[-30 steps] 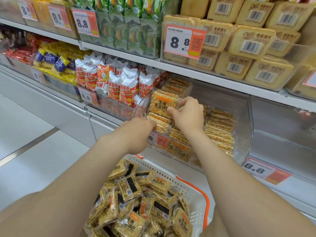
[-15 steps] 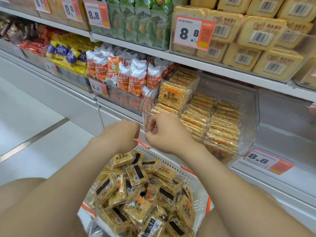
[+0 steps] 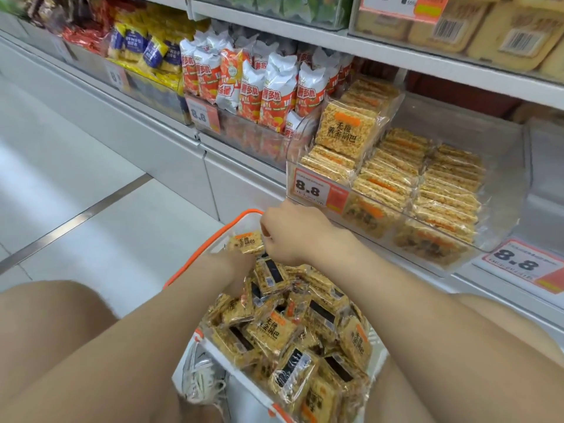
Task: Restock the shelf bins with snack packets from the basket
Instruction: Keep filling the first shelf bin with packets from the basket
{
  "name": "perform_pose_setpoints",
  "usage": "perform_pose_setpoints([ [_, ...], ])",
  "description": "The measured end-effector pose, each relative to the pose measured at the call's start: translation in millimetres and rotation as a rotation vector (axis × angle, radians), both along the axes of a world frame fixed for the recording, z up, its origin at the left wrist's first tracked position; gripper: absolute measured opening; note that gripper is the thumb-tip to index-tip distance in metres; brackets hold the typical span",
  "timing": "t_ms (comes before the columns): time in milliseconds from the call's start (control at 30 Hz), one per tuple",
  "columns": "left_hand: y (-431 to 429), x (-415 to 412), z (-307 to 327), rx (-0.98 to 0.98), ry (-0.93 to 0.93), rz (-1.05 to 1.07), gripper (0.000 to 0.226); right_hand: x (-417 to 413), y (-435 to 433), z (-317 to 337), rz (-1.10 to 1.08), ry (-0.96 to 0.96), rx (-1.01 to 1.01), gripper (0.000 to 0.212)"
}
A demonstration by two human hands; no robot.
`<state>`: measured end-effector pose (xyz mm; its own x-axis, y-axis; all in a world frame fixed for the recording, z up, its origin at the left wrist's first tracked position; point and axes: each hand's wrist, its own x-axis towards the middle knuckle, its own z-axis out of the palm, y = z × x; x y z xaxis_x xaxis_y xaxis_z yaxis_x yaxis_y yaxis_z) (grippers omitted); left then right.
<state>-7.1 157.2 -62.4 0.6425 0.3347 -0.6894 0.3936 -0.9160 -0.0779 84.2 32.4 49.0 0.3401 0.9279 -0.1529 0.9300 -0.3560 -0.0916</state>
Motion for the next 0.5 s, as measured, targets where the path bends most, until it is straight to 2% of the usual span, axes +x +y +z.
perform_pose_setpoints([
  [67, 2.3, -3.9, -13.4, -0.013, 0.018, 0.035, 0.075, 0.4, 2.2, -2.0, 0.004, 0.000, -0.008, 0.033],
  [133, 1.0, -6.5, -24.5, 0.021, -0.011, 0.030, 0.080, 0.9, 3.5, -1.8, 0.006, 0.001, -0.009, 0.035],
  [300, -1.4, -5.7, -33.3, 0.047, -0.053, 0.001, 0.075, 4.6, 4.3, -5.1, 0.002, 0.014, -0.016, 0.034],
  [400, 0.4, -0.7, -19.4, -0.015, -0.056, 0.051, 0.072, 9.5, 4.7, -5.9, 0.003, 0.024, -0.015, 0.008],
  [500, 0.1, 4.9, 4.9, -0.129, -0.131, 0.098, 0.054, 17.0, 2.2, -2.5, -0.019, 0.046, -0.027, 0.019],
])
